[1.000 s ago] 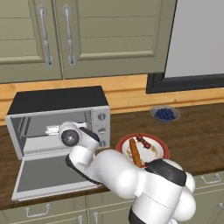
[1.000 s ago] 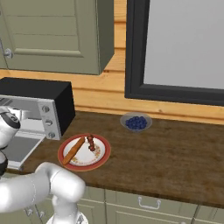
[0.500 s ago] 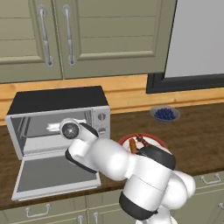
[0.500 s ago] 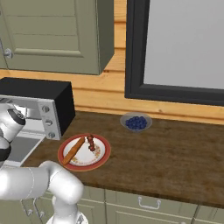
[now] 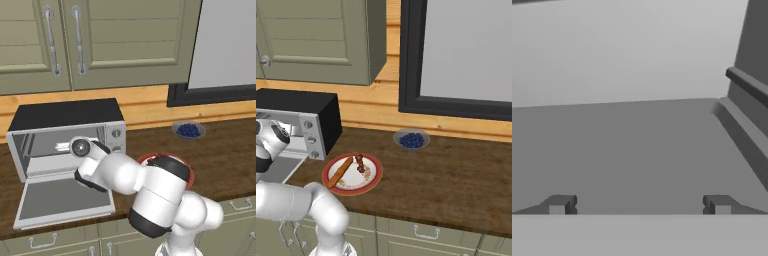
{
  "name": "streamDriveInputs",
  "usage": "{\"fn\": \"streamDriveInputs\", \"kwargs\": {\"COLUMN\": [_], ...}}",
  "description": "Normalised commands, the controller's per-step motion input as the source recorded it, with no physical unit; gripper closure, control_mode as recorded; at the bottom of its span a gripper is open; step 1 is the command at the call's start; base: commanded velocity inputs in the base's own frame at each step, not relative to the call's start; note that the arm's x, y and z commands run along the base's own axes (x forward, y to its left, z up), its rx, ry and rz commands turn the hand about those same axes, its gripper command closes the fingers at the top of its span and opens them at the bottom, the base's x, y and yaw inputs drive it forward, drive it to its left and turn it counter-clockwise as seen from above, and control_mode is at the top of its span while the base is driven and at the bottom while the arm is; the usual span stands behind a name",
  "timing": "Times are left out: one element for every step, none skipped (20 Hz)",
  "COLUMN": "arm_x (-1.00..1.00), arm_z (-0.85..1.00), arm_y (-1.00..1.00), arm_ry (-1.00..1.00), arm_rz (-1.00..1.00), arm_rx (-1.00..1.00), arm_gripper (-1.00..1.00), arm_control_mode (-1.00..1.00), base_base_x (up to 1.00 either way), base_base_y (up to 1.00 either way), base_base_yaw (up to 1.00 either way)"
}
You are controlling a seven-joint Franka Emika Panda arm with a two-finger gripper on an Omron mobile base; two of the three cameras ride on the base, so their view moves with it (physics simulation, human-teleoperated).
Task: Pick up the kebab skewer and baguette bread, and place them inside the toaster oven. Close the toaster oven door and start by setting the timer.
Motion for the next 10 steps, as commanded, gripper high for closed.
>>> {"fn": "streamDriveInputs", "kwargs": {"arm_x": [0.28,0.29,0.25,0.19,0.08,0.00,0.00,0.00,-0.06,-0.06], "arm_z": [-0.17,-0.14,-0.12,-0.17,-0.27,-0.34,-0.41,-0.44,-0.49,-0.48], "arm_y": [0.06,0.11,0.07,0.06,0.04,0.04,0.04,0.03,0.01,0.04], "arm_ry": [0.03,0.02,0.02,0.02,0.02,0.02,0.04,0.05,0.08,0.10], "arm_rz": [0.00,0.00,0.00,0.00,0.00,0.00,0.00,0.00,0.00,0.00], "arm_rx": [0.00,0.00,0.00,0.00,0.00,0.00,0.00,0.00,0.00,0.00], "arm_gripper": [-1.00,-1.00,-1.00,-1.00,-1.00,-1.00,-1.00,-1.00,-1.00,-1.00], "arm_control_mode": [-1.00,-1.00,-1.00,-1.00,-1.00,-1.00,-1.00,-1.00,-1.00,-1.00], "base_base_x": [0.00,0.00,0.00,0.00,0.00,0.00,0.00,0.00,0.00,0.00], "base_base_y": [0.00,0.00,0.00,0.00,0.00,0.00,0.00,0.00,0.00,0.00], "base_base_yaw": [0.00,0.00,0.00,0.00,0.00,0.00,0.00,0.00,0.00,0.00]}}
